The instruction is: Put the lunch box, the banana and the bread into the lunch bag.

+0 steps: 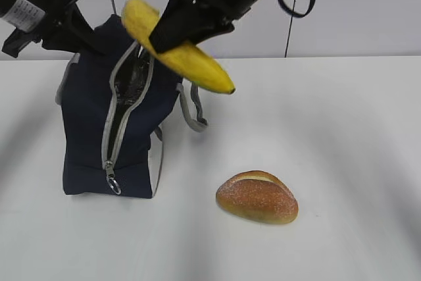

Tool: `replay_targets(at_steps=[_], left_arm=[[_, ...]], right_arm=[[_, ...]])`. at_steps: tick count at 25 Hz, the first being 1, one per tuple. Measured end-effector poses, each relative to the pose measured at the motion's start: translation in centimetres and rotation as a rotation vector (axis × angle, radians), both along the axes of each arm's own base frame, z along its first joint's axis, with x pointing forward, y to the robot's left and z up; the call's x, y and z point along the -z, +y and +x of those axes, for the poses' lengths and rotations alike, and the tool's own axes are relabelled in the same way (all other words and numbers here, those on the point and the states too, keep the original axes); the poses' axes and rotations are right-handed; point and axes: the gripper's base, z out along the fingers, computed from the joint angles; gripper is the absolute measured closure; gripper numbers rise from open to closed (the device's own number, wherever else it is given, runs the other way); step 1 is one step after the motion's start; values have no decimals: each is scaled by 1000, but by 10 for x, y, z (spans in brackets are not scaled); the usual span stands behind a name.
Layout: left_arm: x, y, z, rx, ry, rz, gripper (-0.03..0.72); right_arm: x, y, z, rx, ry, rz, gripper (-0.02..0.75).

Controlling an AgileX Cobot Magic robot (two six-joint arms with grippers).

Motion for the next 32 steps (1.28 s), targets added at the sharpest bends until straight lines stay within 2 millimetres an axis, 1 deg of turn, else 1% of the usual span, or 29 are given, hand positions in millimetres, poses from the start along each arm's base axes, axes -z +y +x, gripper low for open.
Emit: replay_targets(at_steps=[4, 8, 11, 14, 17, 19, 21, 23, 28, 32], left_arm=[[0, 0, -1, 5, 6, -2, 691], [1, 0, -1, 6, 9, -3, 691], [2, -1, 0, 6, 16, -5, 691], [2, -1, 0, 8, 18, -6, 691], [2, -1, 0, 8, 18, -6, 691], [2, -1, 0, 8, 19, -6, 691], [2, -1, 0, 8, 19, -6, 691], [2, -1, 0, 8, 19, -6, 691], [3, -1, -1, 17, 29, -6, 691], [3, -1, -2, 21, 35, -6, 691]], right_arm=[[36, 15, 10, 25, 128, -16, 429], [58, 23, 17, 114, 270, -35, 429], [61, 26, 23, 199, 353, -30, 429], [54, 27, 28, 300, 416, -3, 429], [47, 30, 33, 399, 443, 42, 429], [46, 30, 36, 443, 454, 60, 429], [50, 32, 38, 464, 471, 67, 429], [58, 34, 40, 476, 490, 60, 429], [81, 53, 45, 514, 538, 55, 429], [86, 63, 48, 561, 542, 105, 429]])
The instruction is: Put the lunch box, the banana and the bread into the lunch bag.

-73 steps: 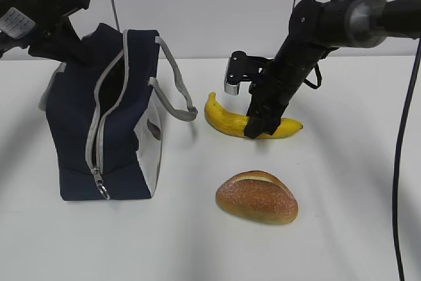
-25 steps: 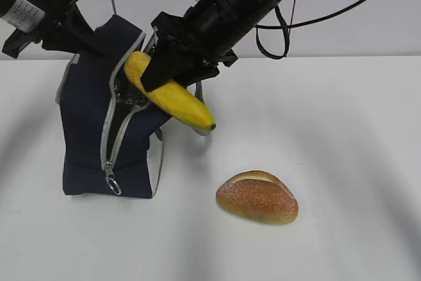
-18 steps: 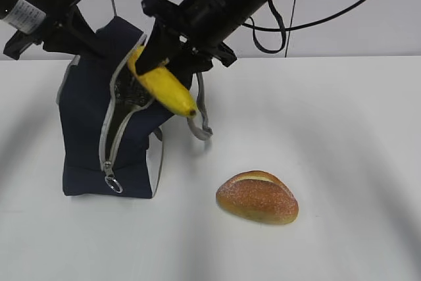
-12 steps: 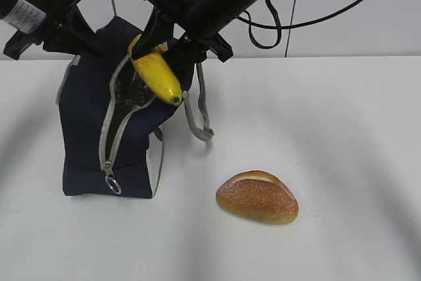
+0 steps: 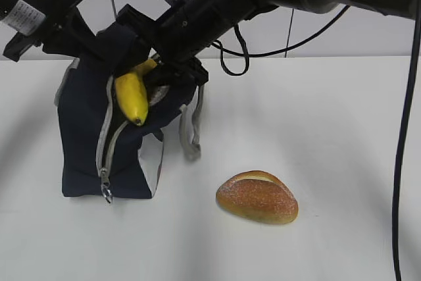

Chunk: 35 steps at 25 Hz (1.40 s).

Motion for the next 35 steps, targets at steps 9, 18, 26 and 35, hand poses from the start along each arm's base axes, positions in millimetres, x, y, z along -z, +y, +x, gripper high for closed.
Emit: replay_targets(at_steps=[9, 18, 26, 35], left_arm=[[0, 0, 0, 1, 1, 0, 691], [0, 0, 0, 2, 2, 1, 691], [0, 0, 0, 3, 3, 1, 691], [0, 0, -1, 5, 6, 1, 691]], right_arm=[[3, 1, 12, 89, -55, 30, 346], [0, 1, 10, -22, -151, 10, 297], [-37, -17, 7, -279, -289, -128, 296], [-57, -42, 12, -300, -429, -434, 295]])
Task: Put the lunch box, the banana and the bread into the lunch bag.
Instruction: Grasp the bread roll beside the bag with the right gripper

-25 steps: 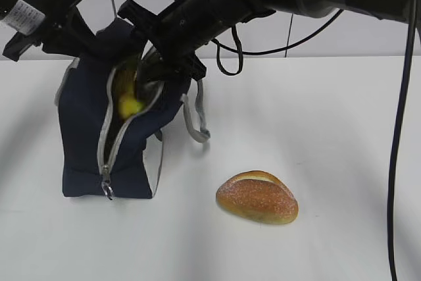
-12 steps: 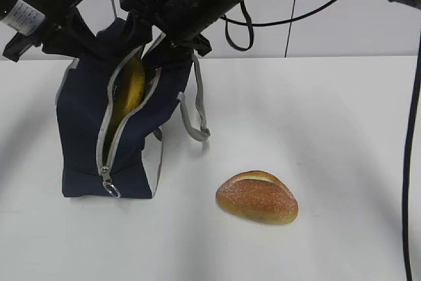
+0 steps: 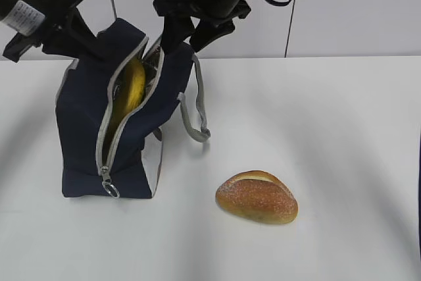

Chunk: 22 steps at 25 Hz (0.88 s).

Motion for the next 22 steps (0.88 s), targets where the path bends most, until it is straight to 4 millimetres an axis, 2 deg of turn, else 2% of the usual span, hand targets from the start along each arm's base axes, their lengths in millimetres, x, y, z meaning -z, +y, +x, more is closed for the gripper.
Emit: replay_targets(at_steps=[5, 9, 11, 14, 22], left_arm=[[0, 0, 0, 2, 2, 0, 691], [0, 0, 0, 2, 2, 0, 691], [0, 0, 0, 2, 2, 0, 691], [0, 0, 0, 2, 2, 1, 691], [0, 0, 0, 1, 1, 2, 691]], right_arm=[[-31, -14, -18, 21, -51, -27, 295], [-45, -35, -48, 25, -57, -109, 294], [-41, -46, -63, 16, -44, -171, 294], [-24, -61, -86, -36, 2, -265, 294], [24, -84, -137, -234, 134, -375, 294]])
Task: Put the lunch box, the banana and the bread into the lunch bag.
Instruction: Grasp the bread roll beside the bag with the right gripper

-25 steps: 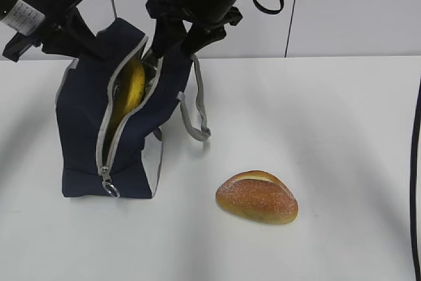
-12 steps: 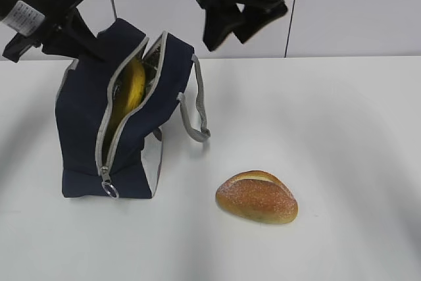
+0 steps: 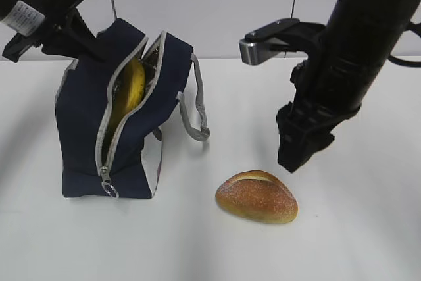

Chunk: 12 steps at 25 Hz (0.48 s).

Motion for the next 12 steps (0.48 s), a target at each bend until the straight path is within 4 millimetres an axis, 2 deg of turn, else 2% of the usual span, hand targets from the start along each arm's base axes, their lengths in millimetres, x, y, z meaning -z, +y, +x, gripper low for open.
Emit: replay_targets(at_steps=[3, 7, 12], left_arm=[[0, 0, 0, 0, 0, 1, 691], [0, 0, 0, 0, 0, 2, 691], [0, 0, 0, 1, 0, 5, 691]], right_arm=[[19, -2, -12, -48, 29, 19, 294], [42, -4, -17, -91, -5, 32, 294], [46, -2, -8, -133, -123, 46, 294]])
